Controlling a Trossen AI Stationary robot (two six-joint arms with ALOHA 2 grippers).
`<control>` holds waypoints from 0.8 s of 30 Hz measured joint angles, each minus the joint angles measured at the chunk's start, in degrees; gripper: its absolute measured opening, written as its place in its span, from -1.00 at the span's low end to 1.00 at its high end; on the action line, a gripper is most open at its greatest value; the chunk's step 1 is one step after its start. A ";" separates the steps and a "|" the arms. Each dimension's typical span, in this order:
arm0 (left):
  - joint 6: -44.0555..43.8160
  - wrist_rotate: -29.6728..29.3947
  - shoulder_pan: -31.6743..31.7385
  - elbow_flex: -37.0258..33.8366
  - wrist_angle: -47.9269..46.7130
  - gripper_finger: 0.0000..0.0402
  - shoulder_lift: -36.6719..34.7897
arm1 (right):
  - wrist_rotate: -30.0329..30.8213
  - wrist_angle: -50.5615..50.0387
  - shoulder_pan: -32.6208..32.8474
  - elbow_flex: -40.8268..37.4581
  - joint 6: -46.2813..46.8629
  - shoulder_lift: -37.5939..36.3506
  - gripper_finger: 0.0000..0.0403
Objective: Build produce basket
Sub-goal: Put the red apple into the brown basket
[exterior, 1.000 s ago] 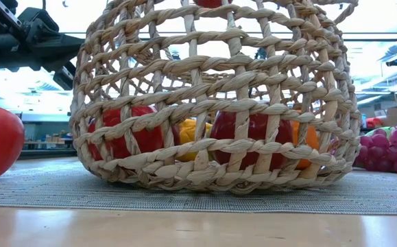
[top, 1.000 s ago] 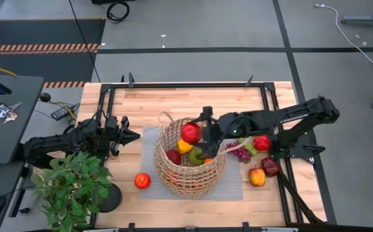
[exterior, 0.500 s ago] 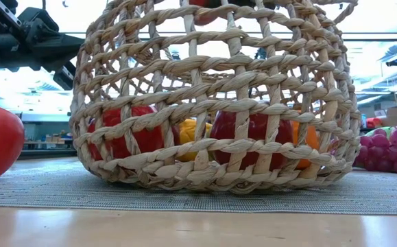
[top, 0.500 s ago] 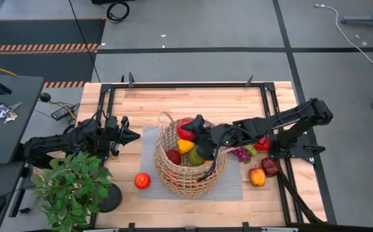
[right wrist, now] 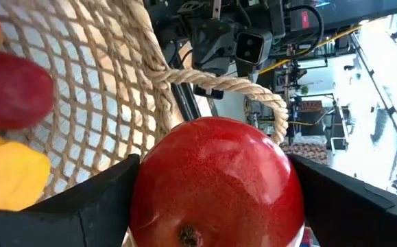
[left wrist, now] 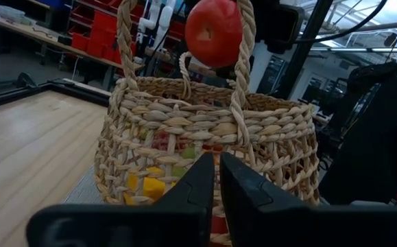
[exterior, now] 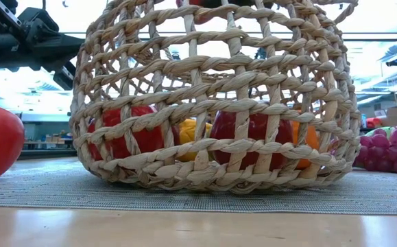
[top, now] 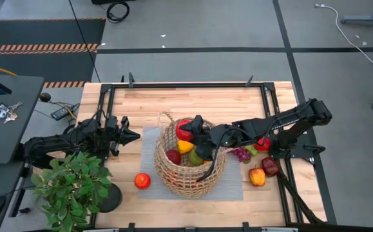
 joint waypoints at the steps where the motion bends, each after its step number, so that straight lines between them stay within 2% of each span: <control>1: 0.03 0.00 0.00 -0.02 0.03 -0.83 0.00 | -0.23 0.00 -0.02 0.00 1.10 0.00 0.81; 4: 0.00 0.00 0.00 0.00 0.02 -0.82 0.00 | -1.81 0.11 -0.45 0.00 6.02 0.00 0.81; 8: 0.00 0.00 -0.02 -0.02 0.04 -0.84 0.00 | -6.81 0.31 -2.08 0.02 12.03 0.61 0.81; 13: 0.03 0.00 -0.01 -0.02 0.09 -0.86 0.00 | -9.56 1.79 -3.69 -2.40 15.19 2.26 0.81; 20: 0.01 0.01 0.00 -0.02 0.15 -0.82 0.48 | -19.78 2.63 -3.96 -2.99 25.73 6.78 0.81; 24: 0.00 0.00 0.00 0.00 0.07 -0.83 0.74 | -20.48 1.39 -4.11 -3.02 31.52 8.93 0.81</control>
